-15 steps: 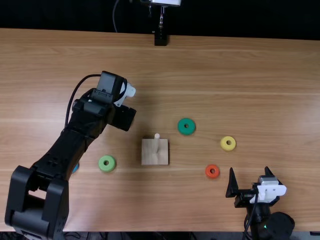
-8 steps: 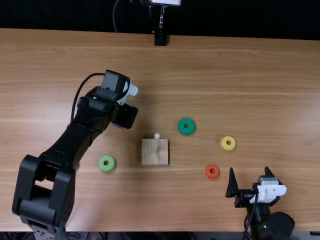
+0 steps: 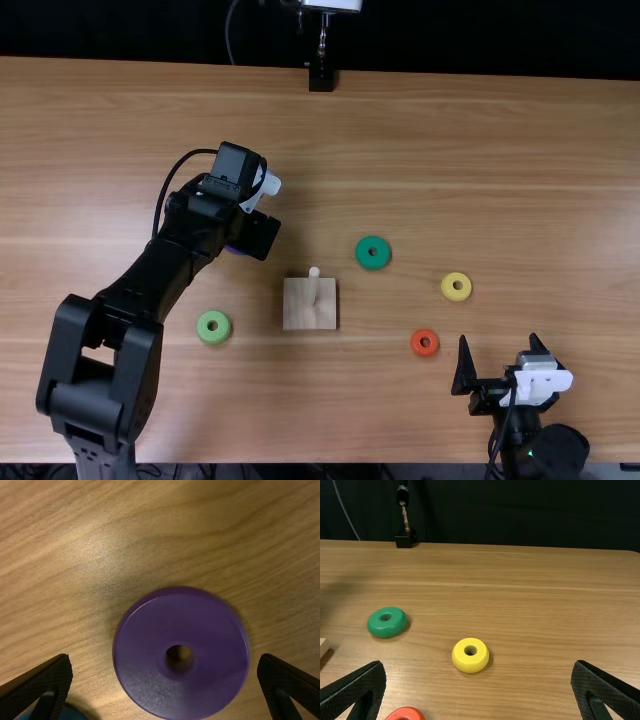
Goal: Build the Hanoi tower: stack the rings onto the peg from bottom to top in this color order: purple, dark blue, light blue, dark green, light green, yellow, orange.
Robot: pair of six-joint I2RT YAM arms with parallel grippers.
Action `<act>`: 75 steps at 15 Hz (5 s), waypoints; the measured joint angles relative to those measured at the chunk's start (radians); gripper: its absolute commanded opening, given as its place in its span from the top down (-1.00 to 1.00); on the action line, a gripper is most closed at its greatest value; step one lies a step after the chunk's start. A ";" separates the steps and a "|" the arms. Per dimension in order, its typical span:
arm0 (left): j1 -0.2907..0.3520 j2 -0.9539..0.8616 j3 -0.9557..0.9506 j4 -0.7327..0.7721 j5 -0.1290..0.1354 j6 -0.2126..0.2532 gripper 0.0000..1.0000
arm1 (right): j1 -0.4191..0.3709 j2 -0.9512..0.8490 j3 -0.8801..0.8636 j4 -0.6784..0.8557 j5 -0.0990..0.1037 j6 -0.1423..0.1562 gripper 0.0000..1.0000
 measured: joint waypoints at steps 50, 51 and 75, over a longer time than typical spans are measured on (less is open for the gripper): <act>-0.344 -0.319 0.301 -0.583 0.028 -0.298 1.00 | 0.000 0.000 0.000 -0.001 0.000 0.000 -1.00; -0.349 -0.304 0.305 -0.583 0.027 -0.301 1.00 | 0.000 0.000 0.000 0.000 0.000 0.000 -1.00; -0.341 -0.241 0.307 -0.572 0.026 -0.314 -1.00 | 0.000 0.000 0.000 0.000 0.000 0.000 -1.00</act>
